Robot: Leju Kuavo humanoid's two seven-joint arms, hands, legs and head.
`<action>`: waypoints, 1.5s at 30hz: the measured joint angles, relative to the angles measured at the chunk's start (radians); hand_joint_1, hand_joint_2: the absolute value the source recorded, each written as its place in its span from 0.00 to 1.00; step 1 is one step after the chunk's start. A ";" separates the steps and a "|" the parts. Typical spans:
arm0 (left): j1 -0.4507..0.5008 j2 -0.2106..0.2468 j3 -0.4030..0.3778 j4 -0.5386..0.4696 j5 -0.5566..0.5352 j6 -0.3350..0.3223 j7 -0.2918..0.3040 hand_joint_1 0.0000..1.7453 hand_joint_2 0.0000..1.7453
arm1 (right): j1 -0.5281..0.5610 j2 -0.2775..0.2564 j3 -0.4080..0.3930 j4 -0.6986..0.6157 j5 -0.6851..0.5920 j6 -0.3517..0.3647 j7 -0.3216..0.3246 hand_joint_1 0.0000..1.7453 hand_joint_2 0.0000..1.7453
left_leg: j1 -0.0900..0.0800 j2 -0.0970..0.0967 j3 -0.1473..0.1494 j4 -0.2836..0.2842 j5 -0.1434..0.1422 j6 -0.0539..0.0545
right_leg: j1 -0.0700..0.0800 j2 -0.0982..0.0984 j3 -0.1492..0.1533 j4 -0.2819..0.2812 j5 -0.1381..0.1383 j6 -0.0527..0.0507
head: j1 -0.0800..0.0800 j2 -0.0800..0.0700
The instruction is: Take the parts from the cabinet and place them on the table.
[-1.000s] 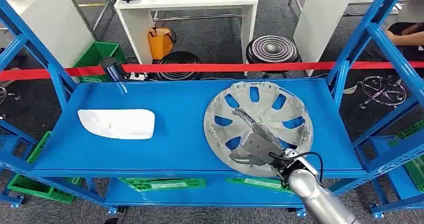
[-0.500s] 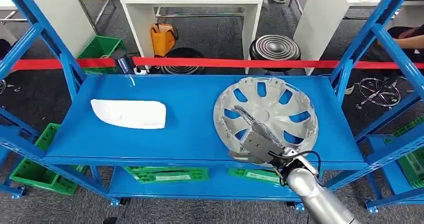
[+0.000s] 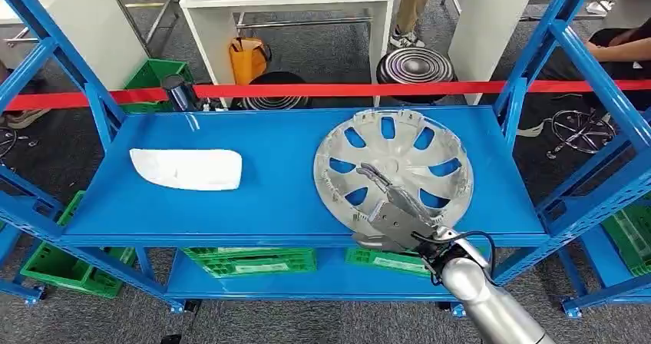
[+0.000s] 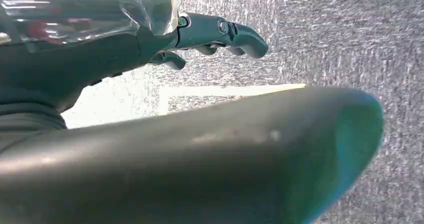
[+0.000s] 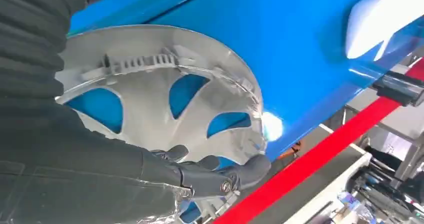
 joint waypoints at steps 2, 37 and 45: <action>0.001 -0.001 0.000 0.000 0.000 0.000 0.000 0.00 0.00 | 0.000 0.000 0.000 0.005 0.000 0.000 0.002 0.00 1.00 | 0.001 0.000 0.004 -0.005 0.035 0.004 | 0.003 0.000 0.001 0.000 0.000 0.000 | 0.000 0.000; -0.005 0.025 -0.026 0.000 0.039 0.000 -0.023 0.00 0.00 | -0.034 -0.188 0.129 0.045 0.516 -0.066 0.113 0.00 1.00 | -0.011 -0.004 0.139 -0.268 0.119 0.060 | 0.001 0.010 -0.060 0.046 0.012 0.025 | 0.003 0.000; -0.014 0.028 -0.031 -0.001 0.039 0.000 -0.023 0.00 0.00 | -0.022 -0.237 0.149 0.030 0.561 0.000 0.125 0.00 1.00 | -0.015 0.000 0.163 -0.343 0.161 0.071 | 0.001 0.004 -0.162 0.257 -0.087 0.022 | 0.004 0.000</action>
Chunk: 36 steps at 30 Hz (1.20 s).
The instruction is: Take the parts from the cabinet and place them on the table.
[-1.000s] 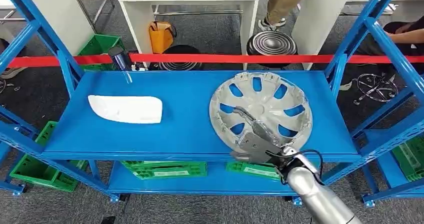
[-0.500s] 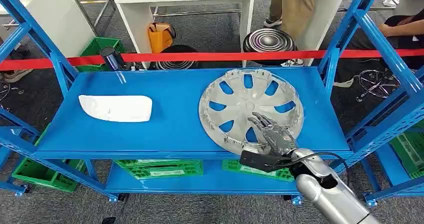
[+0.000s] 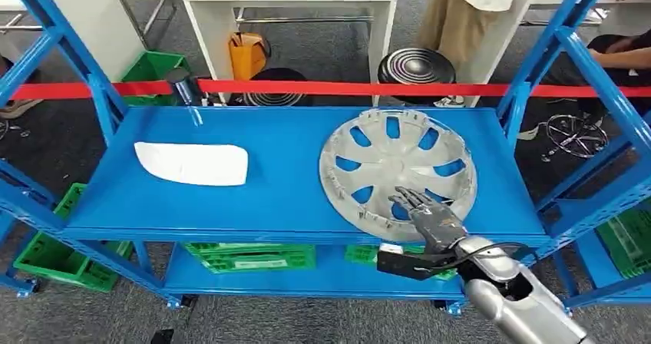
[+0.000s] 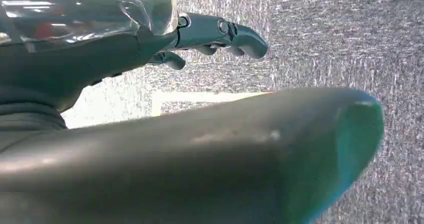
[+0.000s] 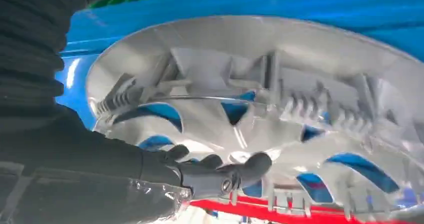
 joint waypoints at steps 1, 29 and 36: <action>0.000 0.000 -0.001 0.000 0.000 0.000 0.000 0.00 0.00 | 0.007 -0.012 0.005 0.000 0.003 0.010 0.000 0.00 1.00 | -0.002 -0.001 -0.002 0.000 0.000 0.000 | -0.001 0.000 -0.030 0.064 -0.018 0.004 | -0.001 0.000; -0.007 0.031 -0.003 -0.009 0.021 -0.006 -0.034 0.00 0.00 | -0.005 -0.113 0.057 -0.021 -0.029 0.059 -0.005 1.00 1.00 | 0.025 -0.004 0.006 0.018 -0.018 -0.024 | -0.014 -0.003 0.088 -0.171 0.063 0.016 | 0.003 0.000; -0.005 0.029 -0.003 -0.009 0.031 -0.006 -0.044 0.00 0.00 | 0.017 -0.117 0.048 -0.046 -0.002 0.022 0.007 1.00 1.00 | 0.005 -0.007 0.010 0.022 -0.020 -0.020 | -0.005 -0.006 0.105 -0.183 0.083 0.027 | 0.003 0.000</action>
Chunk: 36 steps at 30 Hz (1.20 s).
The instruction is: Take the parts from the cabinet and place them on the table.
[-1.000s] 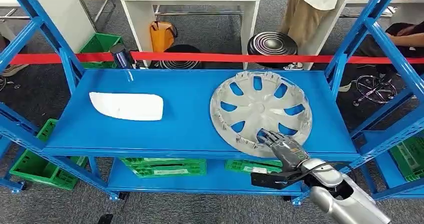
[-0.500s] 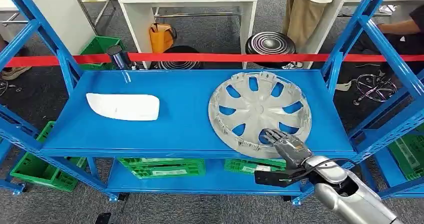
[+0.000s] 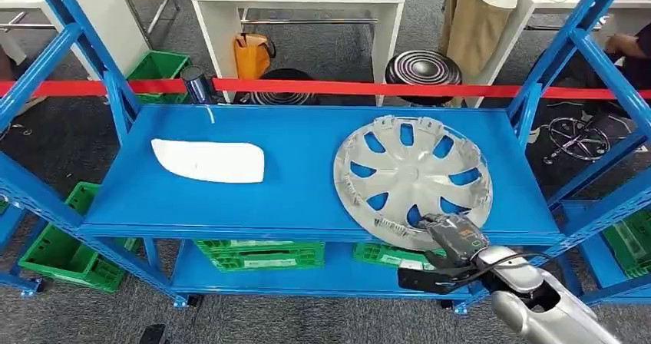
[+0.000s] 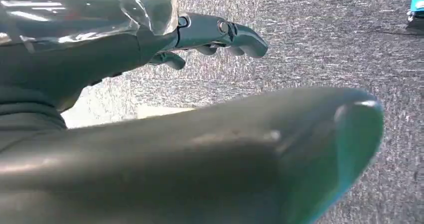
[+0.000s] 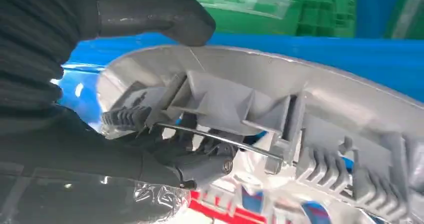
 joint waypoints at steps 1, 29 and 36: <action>0.000 -0.002 0.000 0.000 0.001 0.001 -0.002 0.00 0.00 | 0.003 0.000 -0.001 -0.005 0.004 -0.006 0.001 1.00 1.00 | -0.002 -0.001 -0.002 0.005 -0.002 -0.004 | 0.002 -0.003 0.031 -0.072 0.013 -0.009 | 0.000 0.000; 0.026 -0.038 0.000 -0.001 0.010 0.003 -0.055 0.00 0.00 | 0.152 0.109 -0.262 -0.246 -0.108 -0.181 -0.108 1.00 1.00 | 0.007 0.001 -0.011 -0.012 0.016 0.003 | -0.004 -0.001 -0.077 0.144 -0.046 0.003 | -0.002 0.000; 0.034 -0.053 -0.007 -0.001 0.009 0.005 -0.075 0.00 0.00 | 0.152 0.238 -0.385 -0.380 -0.338 -0.239 -0.271 1.00 1.00 | 0.009 0.002 -0.035 0.031 -0.004 -0.029 | -0.008 0.006 0.008 -0.040 0.017 -0.021 | -0.003 0.000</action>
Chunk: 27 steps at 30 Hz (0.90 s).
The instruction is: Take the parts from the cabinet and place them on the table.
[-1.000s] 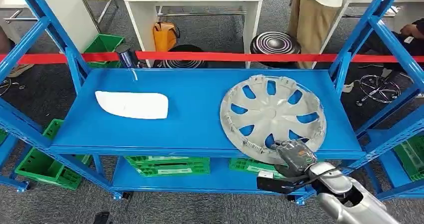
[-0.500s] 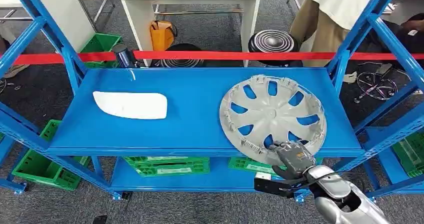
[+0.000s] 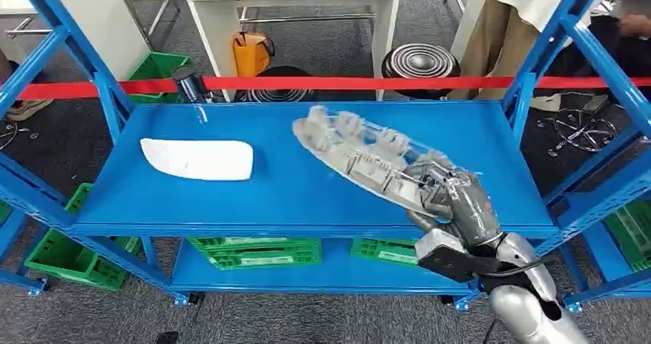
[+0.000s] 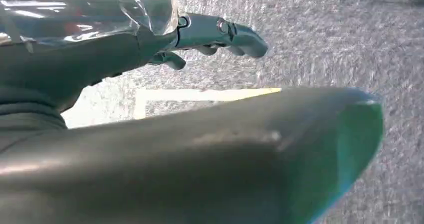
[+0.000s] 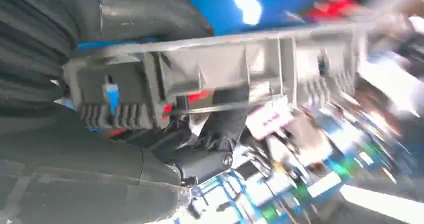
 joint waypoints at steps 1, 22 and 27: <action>0.000 -0.002 0.000 0.000 0.000 -0.002 -0.003 0.00 0.00 | -0.004 0.013 -0.013 -0.011 -0.040 0.002 -0.020 1.00 1.00 | 0.004 0.000 -0.004 0.011 -0.013 -0.006 | -0.001 0.000 0.001 -0.001 0.002 -0.003 | 0.000 0.000; -0.020 -0.046 -0.018 -0.040 -0.019 0.067 -0.081 0.00 0.00 | 0.046 0.160 -0.201 -0.094 -0.976 0.525 -0.089 1.00 1.00 | -0.018 0.006 0.020 -0.050 0.025 0.051 | 0.014 -0.006 -0.142 0.278 -0.105 0.001 | 0.001 0.000; -0.022 -0.045 -0.018 -0.045 -0.020 0.043 -0.083 0.00 0.00 | 0.061 0.175 -0.201 -0.095 -1.095 0.580 -0.043 1.00 1.00 | -0.021 0.003 0.004 -0.004 0.001 0.018 | 0.008 -0.006 0.010 -0.007 -0.009 0.020 | 0.003 0.000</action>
